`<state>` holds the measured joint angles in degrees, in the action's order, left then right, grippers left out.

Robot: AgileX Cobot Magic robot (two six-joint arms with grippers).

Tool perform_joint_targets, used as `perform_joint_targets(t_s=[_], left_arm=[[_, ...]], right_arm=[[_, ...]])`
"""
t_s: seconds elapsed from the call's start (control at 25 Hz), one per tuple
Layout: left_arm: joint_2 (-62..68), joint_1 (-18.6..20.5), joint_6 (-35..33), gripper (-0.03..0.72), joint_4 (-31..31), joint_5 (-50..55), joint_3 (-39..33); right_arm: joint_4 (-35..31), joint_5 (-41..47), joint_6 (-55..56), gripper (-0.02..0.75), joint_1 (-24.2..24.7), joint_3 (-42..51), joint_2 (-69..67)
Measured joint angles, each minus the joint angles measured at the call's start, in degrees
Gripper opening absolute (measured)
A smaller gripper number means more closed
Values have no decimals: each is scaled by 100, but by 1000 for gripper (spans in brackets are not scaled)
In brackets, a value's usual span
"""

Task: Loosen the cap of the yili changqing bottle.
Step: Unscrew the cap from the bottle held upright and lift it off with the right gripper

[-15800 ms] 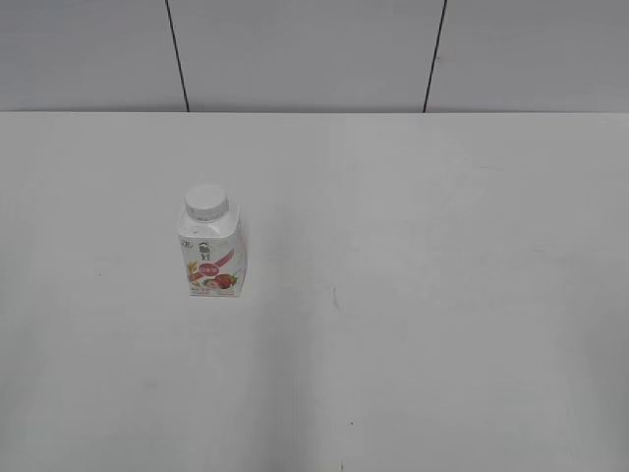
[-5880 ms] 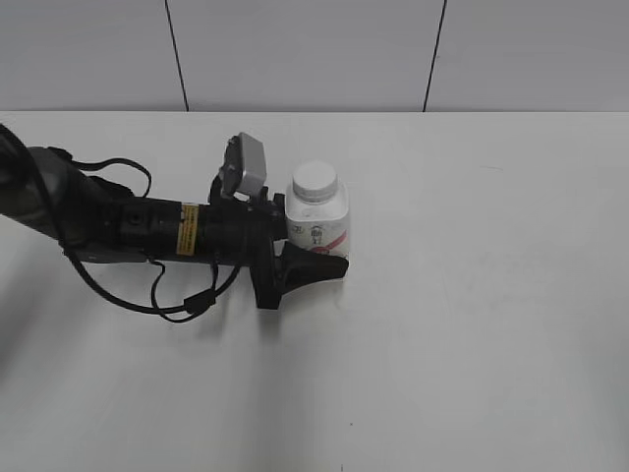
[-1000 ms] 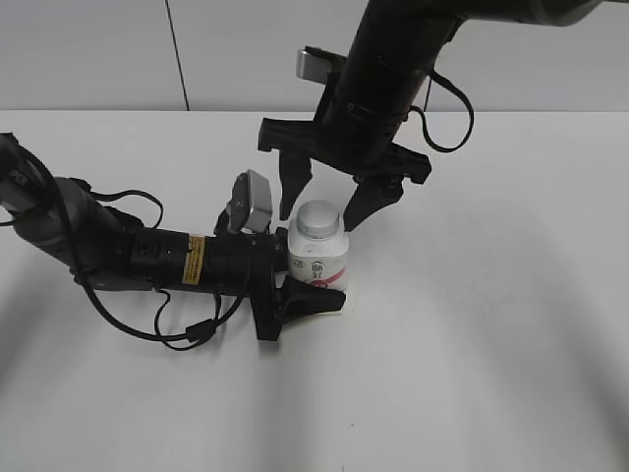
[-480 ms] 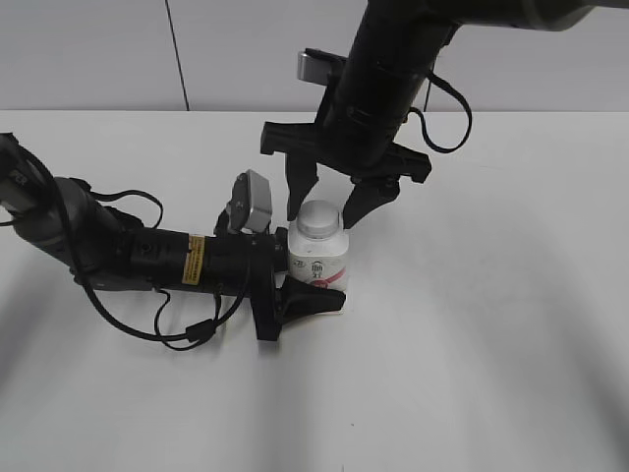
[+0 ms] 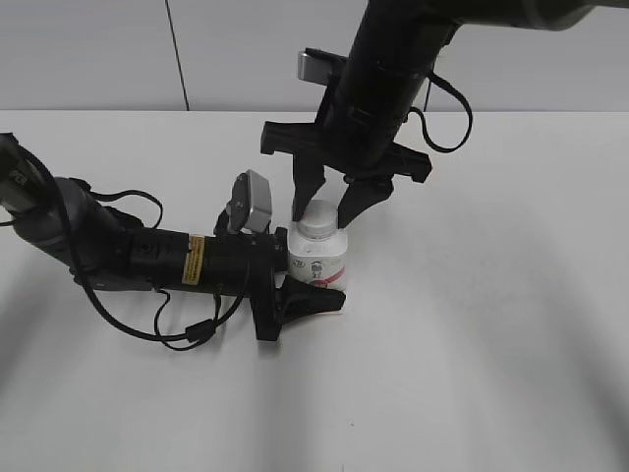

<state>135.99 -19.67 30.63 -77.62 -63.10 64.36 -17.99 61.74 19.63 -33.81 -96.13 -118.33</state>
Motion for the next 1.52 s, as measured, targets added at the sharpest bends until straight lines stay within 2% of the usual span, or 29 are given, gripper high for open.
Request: perform_joint_targets(t_s=[0.2, 0.36, 0.56, 0.64, 0.8, 0.92, 1.52], left_arm=[[0, 0, 0, 421, -4, 0, 0], [0, 0, 0, 419, -4, -5, 0], [0, 0, 0, 419, -4, -5, 0], [0, 0, 0, 419, -4, -5, 0], [0, 0, 0, 419, -4, 0, 0], [0, 0, 0, 419, -4, 0, 0], [0, 0, 0, 419, -4, 0, 0]], right_arm=[[4, 0, 0, 358, 0, -10, 0], [59, 21, -70, 274, 0, -27, 18], [115, 48, -82, 262, 0, -50, 18], [119, 48, -83, 286, 0, -50, 18], [119, 55, -95, 416, 0, -50, 12], [125, 80, -95, 466, 0, -50, 7], [81, 71, -52, 482, 0, -50, 1]])
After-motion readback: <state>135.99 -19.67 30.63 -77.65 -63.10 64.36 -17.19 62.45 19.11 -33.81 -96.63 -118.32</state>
